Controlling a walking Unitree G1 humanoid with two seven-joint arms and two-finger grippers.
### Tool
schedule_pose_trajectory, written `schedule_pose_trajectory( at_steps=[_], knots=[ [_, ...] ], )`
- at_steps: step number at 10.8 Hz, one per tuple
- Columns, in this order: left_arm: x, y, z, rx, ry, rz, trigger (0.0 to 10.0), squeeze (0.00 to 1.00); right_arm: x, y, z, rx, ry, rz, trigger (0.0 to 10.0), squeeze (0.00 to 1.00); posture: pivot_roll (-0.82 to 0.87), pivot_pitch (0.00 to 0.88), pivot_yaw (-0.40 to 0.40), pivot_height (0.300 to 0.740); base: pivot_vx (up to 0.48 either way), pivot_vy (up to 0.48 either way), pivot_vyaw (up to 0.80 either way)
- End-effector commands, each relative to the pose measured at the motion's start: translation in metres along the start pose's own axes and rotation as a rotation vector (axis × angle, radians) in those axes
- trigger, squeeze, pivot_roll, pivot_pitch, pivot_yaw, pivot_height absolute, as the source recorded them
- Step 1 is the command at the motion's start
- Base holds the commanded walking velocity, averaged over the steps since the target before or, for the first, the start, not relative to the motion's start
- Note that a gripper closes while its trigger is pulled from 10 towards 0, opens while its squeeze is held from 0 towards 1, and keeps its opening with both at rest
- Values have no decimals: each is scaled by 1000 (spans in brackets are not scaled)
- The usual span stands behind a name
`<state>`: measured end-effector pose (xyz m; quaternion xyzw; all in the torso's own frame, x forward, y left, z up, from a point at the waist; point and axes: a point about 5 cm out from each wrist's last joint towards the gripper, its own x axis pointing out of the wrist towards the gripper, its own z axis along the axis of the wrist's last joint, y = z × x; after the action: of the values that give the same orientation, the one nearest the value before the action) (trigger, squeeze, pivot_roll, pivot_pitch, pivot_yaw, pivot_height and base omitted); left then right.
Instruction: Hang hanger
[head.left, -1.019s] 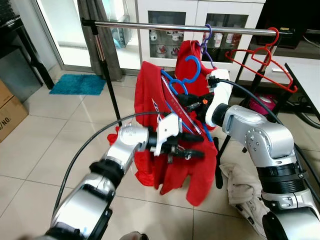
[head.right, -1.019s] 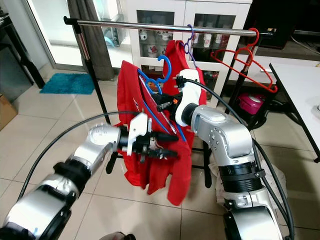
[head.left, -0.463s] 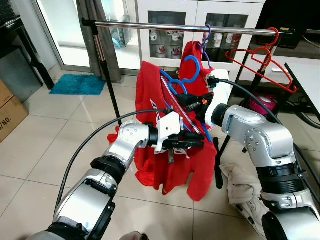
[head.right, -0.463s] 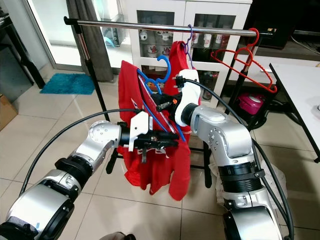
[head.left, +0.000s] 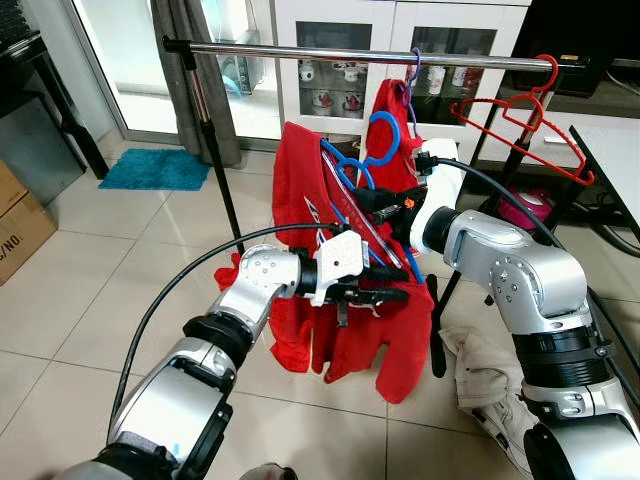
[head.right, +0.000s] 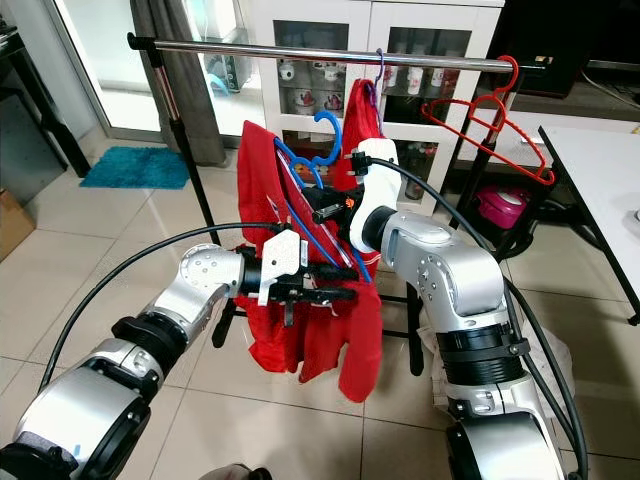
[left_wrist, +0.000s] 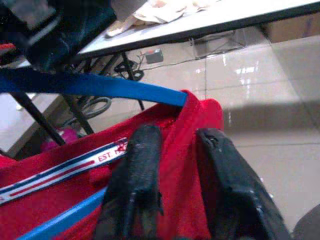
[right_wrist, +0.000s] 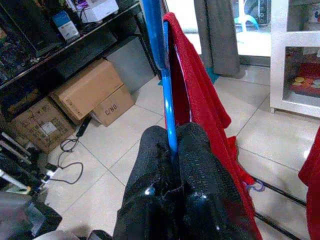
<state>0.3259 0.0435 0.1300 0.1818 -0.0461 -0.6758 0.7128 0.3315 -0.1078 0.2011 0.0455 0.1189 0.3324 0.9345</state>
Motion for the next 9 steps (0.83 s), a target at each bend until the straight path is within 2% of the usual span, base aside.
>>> schedule_pose_trajectory(
  at_steps=[1,2,3,4,5,6,9],
  knots=[
    [1,4,4,33,10,-1,10000,1000,1,8,13,-39,-35,27,10000,0,-171,0,89,740,0,0,0],
    [2,4,4,43,13,3,10000,1000,1,9,13,-40,-35,32,10000,0,-172,0,90,740,0,0,0],
    [5,4,5,55,4,13,10000,0,2,11,13,-41,-35,38,10000,0,-174,0,91,740,0,0,0],
    [7,3,5,55,6,2,10000,0,2,12,13,-41,-35,41,10000,0,-176,0,92,740,0,0,0],
    [8,2,5,46,8,-12,7529,0,2,12,13,-42,-34,42,10000,0,-177,0,93,740,0,0,0],
    [9,1,4,36,2,-14,0,0,1,12,12,-41,-33,41,10000,0,-176,0,94,740,0,0,0],
    [9,1,6,18,-36,1,0,0,2,12,10,-39,-27,36,10000,0,-175,0,93,740,0,0,0]
  ],
)
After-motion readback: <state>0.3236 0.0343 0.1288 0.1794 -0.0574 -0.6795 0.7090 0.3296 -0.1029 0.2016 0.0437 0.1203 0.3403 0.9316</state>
